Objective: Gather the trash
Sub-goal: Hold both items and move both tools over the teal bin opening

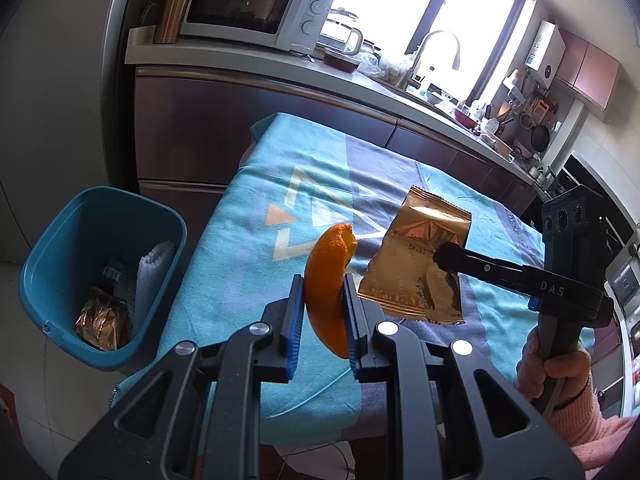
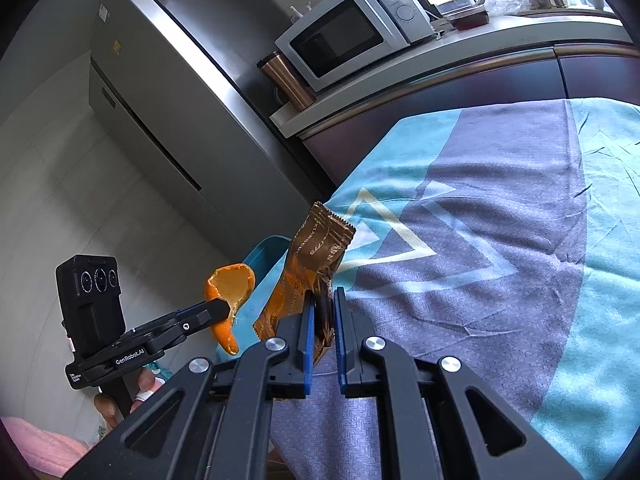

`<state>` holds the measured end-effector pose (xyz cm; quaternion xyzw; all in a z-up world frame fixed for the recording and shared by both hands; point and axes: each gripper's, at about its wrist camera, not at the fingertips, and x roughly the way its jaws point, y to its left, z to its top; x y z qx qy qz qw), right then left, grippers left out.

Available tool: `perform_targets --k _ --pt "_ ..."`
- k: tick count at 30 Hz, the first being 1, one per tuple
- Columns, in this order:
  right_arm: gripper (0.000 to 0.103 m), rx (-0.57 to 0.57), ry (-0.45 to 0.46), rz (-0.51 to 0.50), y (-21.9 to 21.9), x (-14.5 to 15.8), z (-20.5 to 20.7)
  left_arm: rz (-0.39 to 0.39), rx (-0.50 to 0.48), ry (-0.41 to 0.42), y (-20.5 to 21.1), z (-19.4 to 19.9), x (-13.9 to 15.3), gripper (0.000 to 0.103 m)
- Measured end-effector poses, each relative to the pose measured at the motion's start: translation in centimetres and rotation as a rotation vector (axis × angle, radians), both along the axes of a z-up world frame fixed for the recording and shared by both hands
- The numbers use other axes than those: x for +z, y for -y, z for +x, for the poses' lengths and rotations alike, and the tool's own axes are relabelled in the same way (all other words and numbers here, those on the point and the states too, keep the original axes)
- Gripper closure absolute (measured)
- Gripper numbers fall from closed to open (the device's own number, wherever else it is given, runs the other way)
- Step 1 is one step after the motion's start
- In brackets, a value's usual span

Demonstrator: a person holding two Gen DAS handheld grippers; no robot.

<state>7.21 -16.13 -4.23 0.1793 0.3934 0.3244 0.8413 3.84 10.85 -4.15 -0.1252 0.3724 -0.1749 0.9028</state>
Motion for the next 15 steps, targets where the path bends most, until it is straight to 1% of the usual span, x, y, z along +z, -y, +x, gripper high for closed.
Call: perform_targets --k 15 --pt "0.095 0.023 0.000 0.012 -1.1 -0.2 0.1 0.010 0.027 0.003 -1.2 -0.4 0.0 0.084"
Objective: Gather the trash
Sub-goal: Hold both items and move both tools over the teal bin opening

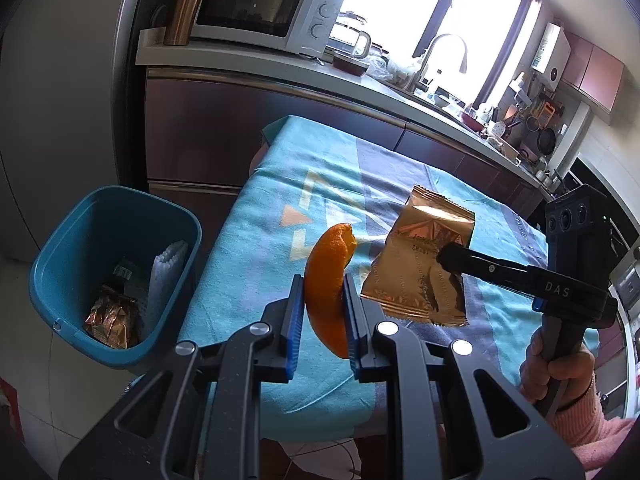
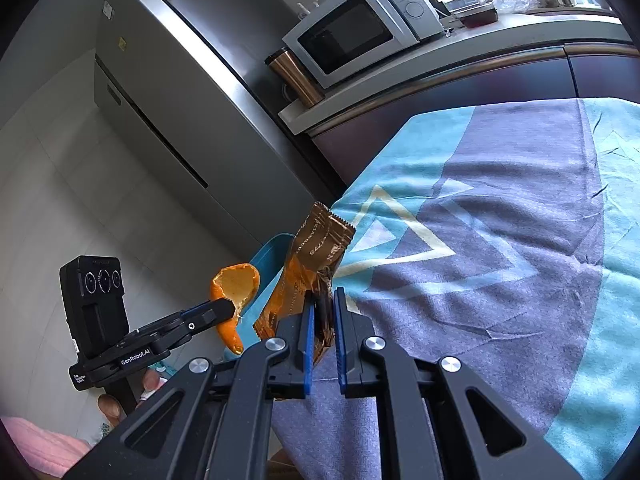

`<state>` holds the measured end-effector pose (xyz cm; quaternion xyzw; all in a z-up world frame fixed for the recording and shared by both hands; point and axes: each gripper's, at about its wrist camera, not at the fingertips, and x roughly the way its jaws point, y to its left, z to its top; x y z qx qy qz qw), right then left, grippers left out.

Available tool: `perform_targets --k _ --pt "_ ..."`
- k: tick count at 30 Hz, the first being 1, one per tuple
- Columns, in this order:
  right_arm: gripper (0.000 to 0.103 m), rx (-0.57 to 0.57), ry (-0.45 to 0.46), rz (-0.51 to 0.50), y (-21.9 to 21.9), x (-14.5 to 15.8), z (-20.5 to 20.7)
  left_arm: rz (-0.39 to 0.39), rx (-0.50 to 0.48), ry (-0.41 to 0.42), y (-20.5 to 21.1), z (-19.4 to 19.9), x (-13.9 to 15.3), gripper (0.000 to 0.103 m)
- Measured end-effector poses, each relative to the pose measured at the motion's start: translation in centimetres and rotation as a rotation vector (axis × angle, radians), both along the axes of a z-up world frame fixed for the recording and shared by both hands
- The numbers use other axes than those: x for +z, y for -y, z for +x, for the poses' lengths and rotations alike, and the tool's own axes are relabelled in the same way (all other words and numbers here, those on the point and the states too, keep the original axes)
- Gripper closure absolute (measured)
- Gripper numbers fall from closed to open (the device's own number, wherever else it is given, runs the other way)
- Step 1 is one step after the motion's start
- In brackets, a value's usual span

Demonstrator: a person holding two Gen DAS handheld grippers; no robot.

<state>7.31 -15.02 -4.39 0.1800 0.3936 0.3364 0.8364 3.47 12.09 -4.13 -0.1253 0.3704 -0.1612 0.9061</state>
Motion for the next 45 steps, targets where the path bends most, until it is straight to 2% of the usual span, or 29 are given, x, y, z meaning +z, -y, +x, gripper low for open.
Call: perform_targets --k 45 --pt "0.095 0.058 -0.008 -0.020 -3.7 0.1 0.2 0.004 0.068 0.020 -3.1 -1.1 0.5 0.084"
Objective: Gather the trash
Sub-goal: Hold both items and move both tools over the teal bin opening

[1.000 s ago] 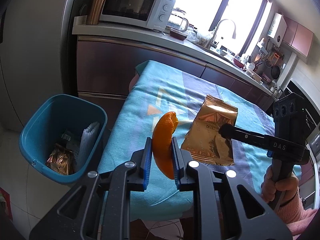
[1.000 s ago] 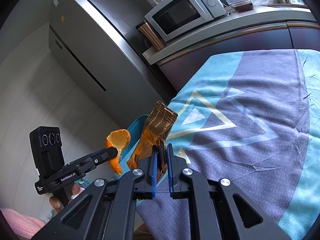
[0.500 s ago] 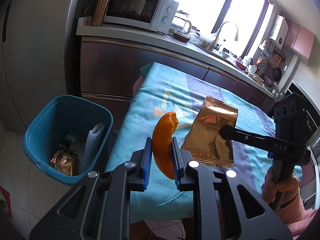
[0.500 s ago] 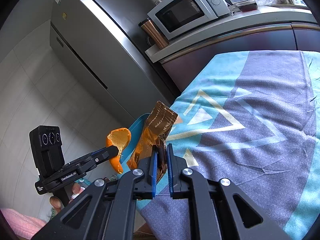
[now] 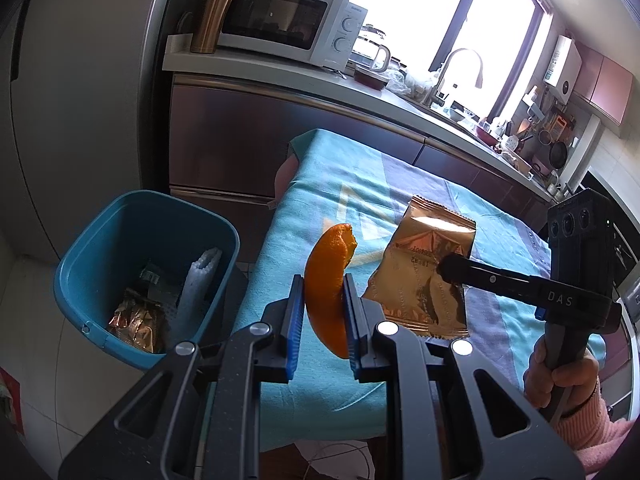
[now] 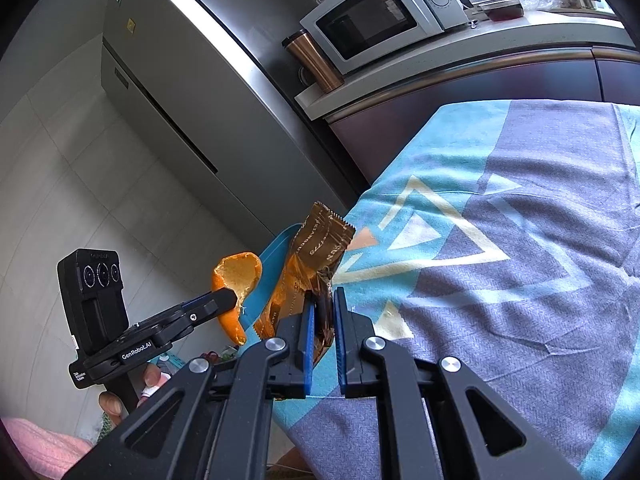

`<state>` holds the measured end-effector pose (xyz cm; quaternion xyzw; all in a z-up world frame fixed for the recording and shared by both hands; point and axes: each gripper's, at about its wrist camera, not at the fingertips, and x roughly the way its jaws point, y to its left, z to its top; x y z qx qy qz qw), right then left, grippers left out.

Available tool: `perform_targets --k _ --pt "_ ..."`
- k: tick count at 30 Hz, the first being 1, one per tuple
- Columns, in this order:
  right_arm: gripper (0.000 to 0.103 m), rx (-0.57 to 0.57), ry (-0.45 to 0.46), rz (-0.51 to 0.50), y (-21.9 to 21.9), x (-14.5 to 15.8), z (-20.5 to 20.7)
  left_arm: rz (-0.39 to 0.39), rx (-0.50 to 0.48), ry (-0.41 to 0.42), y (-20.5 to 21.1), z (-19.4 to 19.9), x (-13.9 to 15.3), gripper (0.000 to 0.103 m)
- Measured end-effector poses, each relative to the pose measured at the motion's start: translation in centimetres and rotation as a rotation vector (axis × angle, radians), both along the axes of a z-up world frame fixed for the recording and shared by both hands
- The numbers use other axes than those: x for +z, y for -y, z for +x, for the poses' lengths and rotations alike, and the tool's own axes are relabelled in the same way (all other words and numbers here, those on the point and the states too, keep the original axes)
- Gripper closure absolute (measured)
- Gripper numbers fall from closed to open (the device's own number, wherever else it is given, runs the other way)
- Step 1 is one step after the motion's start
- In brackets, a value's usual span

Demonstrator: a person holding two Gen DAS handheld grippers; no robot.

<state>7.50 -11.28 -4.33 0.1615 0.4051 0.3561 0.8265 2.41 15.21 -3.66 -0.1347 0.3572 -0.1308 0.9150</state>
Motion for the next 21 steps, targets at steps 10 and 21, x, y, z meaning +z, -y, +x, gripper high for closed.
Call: perform_targets --k 10,21 --pt "0.095 0.016 0.007 -0.004 -0.8 0.3 0.0 0.000 0.016 0.006 -0.7 -0.2 0.2 0.084" --pt "0.095 0.035 0.006 -0.009 -1.8 0.3 0.3 0.004 0.029 0.013 -1.3 -0.5 0.5 0.084"
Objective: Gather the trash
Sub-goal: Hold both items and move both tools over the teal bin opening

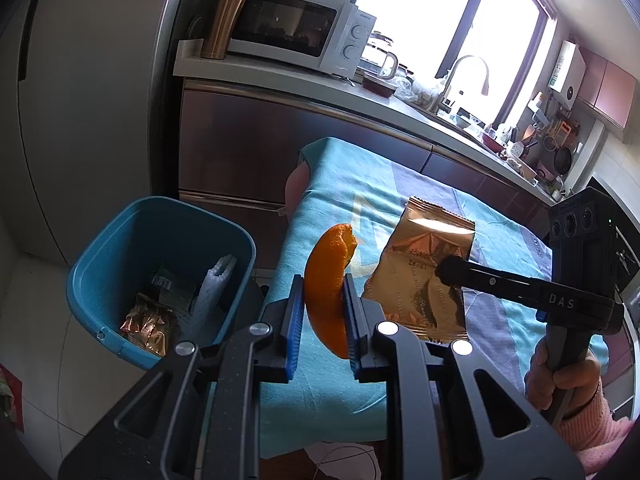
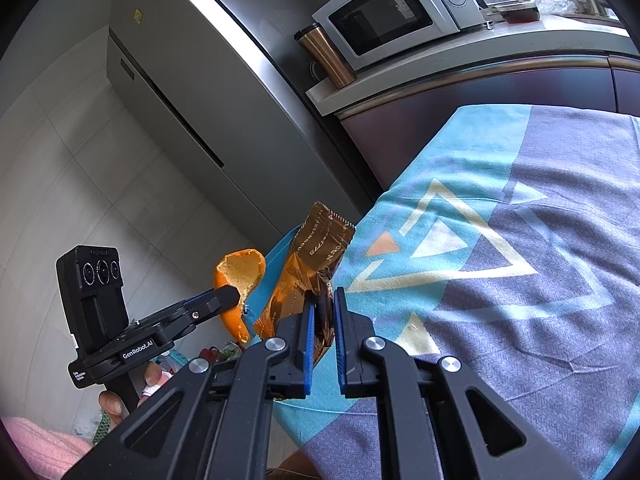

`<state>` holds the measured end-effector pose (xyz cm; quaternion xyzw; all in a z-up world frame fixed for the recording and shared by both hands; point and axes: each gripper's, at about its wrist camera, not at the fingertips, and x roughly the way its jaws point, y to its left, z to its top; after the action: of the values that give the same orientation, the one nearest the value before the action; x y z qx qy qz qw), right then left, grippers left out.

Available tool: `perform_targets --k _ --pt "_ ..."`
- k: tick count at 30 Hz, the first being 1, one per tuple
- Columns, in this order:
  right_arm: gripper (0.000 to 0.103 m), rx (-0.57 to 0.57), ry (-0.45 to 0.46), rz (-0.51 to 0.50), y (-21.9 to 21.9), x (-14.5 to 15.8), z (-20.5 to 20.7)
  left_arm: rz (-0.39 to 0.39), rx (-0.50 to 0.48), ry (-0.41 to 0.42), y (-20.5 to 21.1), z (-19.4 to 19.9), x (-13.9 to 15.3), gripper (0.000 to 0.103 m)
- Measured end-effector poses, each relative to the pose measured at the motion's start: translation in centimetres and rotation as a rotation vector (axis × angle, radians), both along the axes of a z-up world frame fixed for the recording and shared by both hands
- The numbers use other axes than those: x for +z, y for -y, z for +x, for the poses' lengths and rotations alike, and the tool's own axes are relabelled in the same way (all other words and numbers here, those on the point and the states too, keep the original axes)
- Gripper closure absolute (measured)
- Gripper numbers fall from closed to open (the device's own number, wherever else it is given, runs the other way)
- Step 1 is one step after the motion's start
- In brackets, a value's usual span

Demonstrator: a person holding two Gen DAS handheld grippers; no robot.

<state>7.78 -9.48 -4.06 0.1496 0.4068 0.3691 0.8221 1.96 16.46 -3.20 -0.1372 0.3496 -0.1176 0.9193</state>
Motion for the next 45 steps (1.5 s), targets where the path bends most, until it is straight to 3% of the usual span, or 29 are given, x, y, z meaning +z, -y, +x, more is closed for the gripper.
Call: perform_targets --k 25,45 --pt "0.095 0.047 -0.004 -0.007 -3.3 -0.2 1.1 0.016 0.055 0.000 -2.1 0.0 -0.2 0.084" --pt "0.095 0.089 0.009 -0.015 -5.7 -0.1 2.0 0.035 0.139 0.018 -6.2 0.8 0.5 0.084"
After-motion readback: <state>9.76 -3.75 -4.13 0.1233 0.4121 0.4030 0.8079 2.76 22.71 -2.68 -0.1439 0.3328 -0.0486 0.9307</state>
